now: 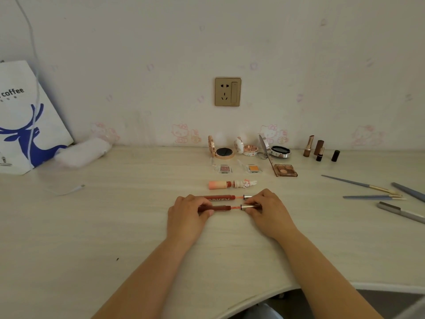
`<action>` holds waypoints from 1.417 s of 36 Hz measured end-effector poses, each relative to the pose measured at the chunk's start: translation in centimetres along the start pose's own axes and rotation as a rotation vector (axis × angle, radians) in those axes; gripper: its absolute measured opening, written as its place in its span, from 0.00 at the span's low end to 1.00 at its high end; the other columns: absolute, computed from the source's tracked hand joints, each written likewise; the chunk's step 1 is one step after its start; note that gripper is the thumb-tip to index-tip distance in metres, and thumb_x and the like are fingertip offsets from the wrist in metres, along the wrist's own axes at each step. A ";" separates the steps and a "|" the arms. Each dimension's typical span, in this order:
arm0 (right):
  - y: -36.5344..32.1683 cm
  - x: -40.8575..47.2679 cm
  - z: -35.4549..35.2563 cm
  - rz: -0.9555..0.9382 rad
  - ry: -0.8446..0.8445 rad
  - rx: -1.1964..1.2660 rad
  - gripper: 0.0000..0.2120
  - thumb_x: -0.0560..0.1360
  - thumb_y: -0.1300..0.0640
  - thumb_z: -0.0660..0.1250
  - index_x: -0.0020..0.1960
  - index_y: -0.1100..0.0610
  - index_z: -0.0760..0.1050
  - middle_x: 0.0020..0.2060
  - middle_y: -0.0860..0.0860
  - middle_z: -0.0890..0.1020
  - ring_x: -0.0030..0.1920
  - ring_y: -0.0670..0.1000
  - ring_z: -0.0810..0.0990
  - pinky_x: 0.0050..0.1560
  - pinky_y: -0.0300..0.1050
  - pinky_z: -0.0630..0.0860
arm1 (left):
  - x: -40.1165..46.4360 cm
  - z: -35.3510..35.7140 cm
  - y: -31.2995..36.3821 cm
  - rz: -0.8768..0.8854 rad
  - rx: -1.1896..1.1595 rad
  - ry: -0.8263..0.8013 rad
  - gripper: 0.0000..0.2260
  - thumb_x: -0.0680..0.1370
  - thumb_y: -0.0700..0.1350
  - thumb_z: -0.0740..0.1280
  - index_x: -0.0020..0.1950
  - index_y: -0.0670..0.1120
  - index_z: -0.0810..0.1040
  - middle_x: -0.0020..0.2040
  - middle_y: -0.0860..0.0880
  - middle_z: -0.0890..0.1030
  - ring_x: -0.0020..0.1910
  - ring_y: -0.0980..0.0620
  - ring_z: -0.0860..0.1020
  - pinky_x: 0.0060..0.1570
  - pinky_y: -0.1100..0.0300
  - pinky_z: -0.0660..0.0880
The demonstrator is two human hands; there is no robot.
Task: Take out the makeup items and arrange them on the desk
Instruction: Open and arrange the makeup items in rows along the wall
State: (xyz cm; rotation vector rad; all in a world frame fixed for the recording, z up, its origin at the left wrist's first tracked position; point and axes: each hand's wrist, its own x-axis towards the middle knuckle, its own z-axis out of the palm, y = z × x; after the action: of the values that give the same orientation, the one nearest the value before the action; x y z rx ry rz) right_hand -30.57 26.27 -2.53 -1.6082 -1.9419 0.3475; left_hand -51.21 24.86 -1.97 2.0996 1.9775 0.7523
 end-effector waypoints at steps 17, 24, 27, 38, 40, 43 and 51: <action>-1.1 -0.8 -1.3 0.074 0.205 0.168 0.13 0.76 0.51 0.65 0.59 0.52 0.72 0.50 0.46 0.70 0.49 0.45 0.71 0.50 0.38 0.69 | -0.1 -0.1 1.5 0.104 -0.139 0.254 0.14 0.75 0.54 0.68 0.59 0.52 0.76 0.56 0.53 0.74 0.58 0.52 0.68 0.53 0.62 0.67; 1.7 -2.4 -4.2 0.093 0.437 0.192 0.04 0.78 0.57 0.61 0.49 0.53 0.75 0.45 0.46 0.74 0.44 0.45 0.72 0.40 0.30 0.65 | 0.2 2.2 7.4 0.291 -0.229 0.201 0.10 0.76 0.48 0.66 0.57 0.49 0.78 0.55 0.52 0.75 0.56 0.52 0.70 0.56 0.61 0.67; 4.3 -3.5 -6.1 0.130 0.483 0.137 0.04 0.77 0.59 0.62 0.47 0.55 0.76 0.41 0.46 0.74 0.45 0.47 0.72 0.43 0.38 0.65 | 0.4 3.6 11.2 0.359 -0.214 0.142 0.09 0.77 0.49 0.65 0.56 0.50 0.77 0.55 0.53 0.75 0.57 0.54 0.69 0.55 0.65 0.64; 13.7 -8.3 -14.1 0.345 0.556 -0.046 0.07 0.78 0.56 0.61 0.46 0.56 0.76 0.42 0.46 0.74 0.47 0.48 0.70 0.45 0.39 0.63 | -0.2 10.2 23.8 0.486 -0.236 -0.110 0.10 0.78 0.51 0.62 0.58 0.52 0.76 0.58 0.54 0.73 0.61 0.53 0.67 0.59 0.57 0.69; 15.4 -9.0 -15.5 0.381 0.572 -0.048 0.07 0.78 0.56 0.60 0.46 0.55 0.76 0.43 0.46 0.74 0.48 0.49 0.70 0.46 0.39 0.63 | -0.5 11.4 26.0 0.521 -0.201 -0.165 0.12 0.78 0.51 0.62 0.61 0.52 0.74 0.60 0.53 0.72 0.62 0.52 0.67 0.59 0.58 0.69; 18.0 -10.1 -17.5 0.422 0.612 -0.065 0.07 0.78 0.58 0.61 0.45 0.57 0.77 0.43 0.48 0.75 0.49 0.51 0.72 0.46 0.40 0.62 | -0.8 13.0 28.9 0.551 -0.169 -0.223 0.14 0.79 0.51 0.62 0.63 0.53 0.72 0.62 0.53 0.71 0.63 0.52 0.67 0.60 0.58 0.68; 22.7 -11.3 -20.7 0.523 0.591 -0.188 0.09 0.78 0.57 0.61 0.50 0.59 0.78 0.48 0.55 0.77 0.51 0.55 0.70 0.47 0.44 0.65 | -0.4 16.3 33.0 0.603 -0.094 -0.240 0.14 0.78 0.51 0.62 0.64 0.52 0.71 0.63 0.52 0.71 0.63 0.49 0.66 0.59 0.56 0.68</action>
State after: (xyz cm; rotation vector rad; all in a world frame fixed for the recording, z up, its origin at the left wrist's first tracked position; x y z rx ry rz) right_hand 0.89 17.38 -1.56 -2.0445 -1.1274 -0.1159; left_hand -14.40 24.36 -1.35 2.6019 1.1660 0.6160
